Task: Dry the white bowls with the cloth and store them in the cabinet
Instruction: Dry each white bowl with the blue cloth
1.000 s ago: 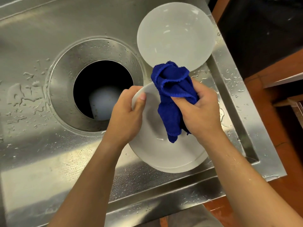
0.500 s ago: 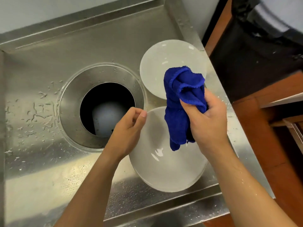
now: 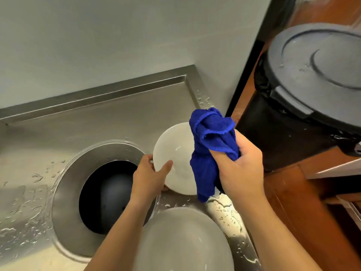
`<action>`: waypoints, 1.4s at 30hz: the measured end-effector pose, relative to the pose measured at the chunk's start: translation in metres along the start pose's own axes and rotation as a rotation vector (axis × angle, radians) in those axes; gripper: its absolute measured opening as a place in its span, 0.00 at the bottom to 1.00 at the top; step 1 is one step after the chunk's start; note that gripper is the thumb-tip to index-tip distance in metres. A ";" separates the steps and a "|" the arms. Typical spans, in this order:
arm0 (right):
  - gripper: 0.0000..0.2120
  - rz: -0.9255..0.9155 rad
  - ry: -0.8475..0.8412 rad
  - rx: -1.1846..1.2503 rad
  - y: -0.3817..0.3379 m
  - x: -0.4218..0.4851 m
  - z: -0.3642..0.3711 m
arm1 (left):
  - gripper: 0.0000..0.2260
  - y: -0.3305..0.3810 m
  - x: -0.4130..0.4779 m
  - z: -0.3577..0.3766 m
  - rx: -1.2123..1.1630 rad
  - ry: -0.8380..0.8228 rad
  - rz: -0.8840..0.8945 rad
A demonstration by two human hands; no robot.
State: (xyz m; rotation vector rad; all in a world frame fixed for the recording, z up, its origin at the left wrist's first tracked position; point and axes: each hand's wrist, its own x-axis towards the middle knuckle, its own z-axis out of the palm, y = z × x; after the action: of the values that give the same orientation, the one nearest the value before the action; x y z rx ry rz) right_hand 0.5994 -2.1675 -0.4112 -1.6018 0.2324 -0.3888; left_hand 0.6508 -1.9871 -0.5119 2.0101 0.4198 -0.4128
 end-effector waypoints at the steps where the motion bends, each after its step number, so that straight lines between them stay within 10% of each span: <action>1: 0.16 0.003 -0.002 0.002 0.003 0.004 0.000 | 0.18 -0.001 0.002 0.002 0.022 -0.020 -0.013; 8: 0.16 0.046 0.014 -0.035 0.019 0.019 -0.003 | 0.15 0.004 0.000 0.007 -0.229 -0.072 -0.228; 21: 0.08 -0.096 0.026 -0.484 -0.065 0.032 0.045 | 0.17 0.093 -0.088 -0.085 -0.778 -0.115 0.090; 24: 0.19 -0.157 -0.115 -0.584 -0.081 0.026 0.077 | 0.22 0.097 -0.107 -0.099 -0.752 -0.107 0.168; 31: 0.07 -0.100 -0.702 -0.581 -0.085 -0.006 0.115 | 0.21 0.082 -0.116 -0.156 -0.790 0.112 0.240; 34: 0.07 -0.226 -0.491 -0.957 -0.087 0.006 0.115 | 0.17 0.072 -0.126 -0.168 -0.782 0.176 0.231; 37: 0.06 -0.321 -0.258 -0.776 -0.103 0.014 0.149 | 0.25 0.071 -0.135 -0.158 -0.854 0.101 0.147; 42: 0.06 -0.129 -0.791 -0.494 -0.111 -0.011 0.174 | 0.20 0.076 -0.125 -0.182 -0.952 0.229 0.138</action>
State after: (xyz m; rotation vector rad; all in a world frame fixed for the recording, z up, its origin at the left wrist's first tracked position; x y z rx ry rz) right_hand 0.6472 -1.9947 -0.3082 -2.1341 -0.4125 0.2458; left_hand 0.5955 -1.8734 -0.3162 1.1395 0.4922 0.1141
